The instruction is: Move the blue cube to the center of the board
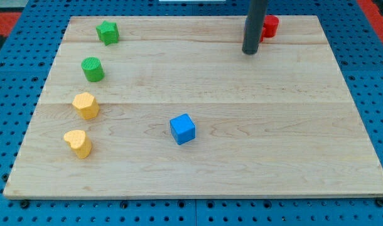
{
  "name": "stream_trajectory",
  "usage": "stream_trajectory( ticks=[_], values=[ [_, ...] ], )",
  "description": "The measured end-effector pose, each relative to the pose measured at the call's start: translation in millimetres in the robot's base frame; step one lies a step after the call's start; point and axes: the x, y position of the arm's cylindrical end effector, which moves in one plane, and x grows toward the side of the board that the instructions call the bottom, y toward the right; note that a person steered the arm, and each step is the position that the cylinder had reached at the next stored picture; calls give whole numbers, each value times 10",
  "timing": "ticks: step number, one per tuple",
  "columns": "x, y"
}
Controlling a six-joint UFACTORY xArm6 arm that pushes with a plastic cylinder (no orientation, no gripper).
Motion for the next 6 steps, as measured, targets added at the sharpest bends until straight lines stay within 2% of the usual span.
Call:
stream_trajectory(
  ticks=[2,3,4,5,6],
  values=[
    [1965,185],
    [2530,-452],
    [2265,-1516],
    [1685,-1256],
    [1440,-709]
  ],
)
